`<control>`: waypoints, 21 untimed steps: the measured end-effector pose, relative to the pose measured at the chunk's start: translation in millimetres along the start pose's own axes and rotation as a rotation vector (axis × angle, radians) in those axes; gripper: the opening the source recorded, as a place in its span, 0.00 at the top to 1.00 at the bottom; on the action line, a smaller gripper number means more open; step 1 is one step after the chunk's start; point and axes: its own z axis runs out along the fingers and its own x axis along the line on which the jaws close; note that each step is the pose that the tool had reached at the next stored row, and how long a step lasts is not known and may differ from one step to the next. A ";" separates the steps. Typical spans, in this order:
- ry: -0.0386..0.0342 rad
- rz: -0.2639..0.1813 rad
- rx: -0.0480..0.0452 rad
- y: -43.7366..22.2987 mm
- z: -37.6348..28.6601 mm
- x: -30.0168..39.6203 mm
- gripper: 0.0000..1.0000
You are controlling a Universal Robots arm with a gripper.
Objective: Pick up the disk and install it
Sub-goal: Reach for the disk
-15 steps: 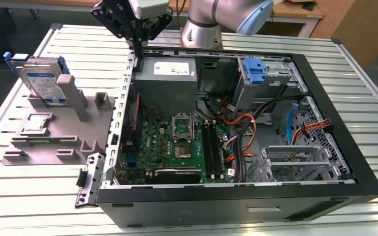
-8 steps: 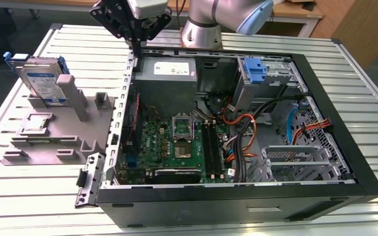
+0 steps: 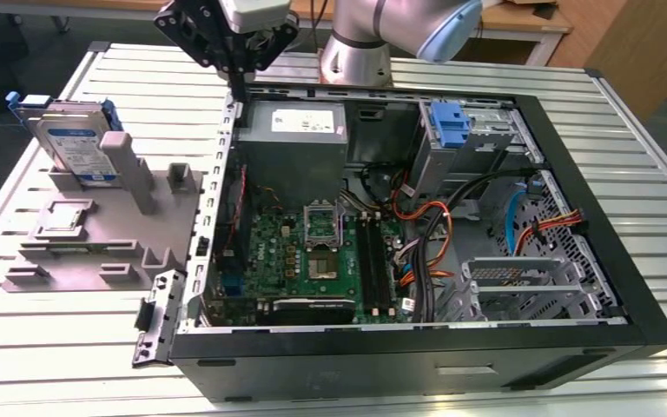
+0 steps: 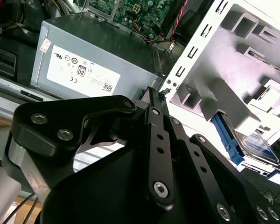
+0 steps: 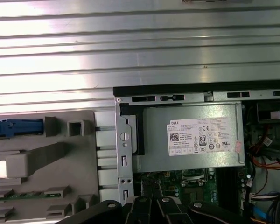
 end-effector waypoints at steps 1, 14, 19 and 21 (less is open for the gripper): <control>0.0000 0.000 0.0000 0.2 0.0 0.2 0.90; 0.0000 0.000 0.0000 1.4 -0.1 5.9 0.90; 0.0000 0.000 0.0000 1.2 -0.1 8.6 0.90; 0.0000 0.000 -0.0001 0.7 -0.2 15.6 0.90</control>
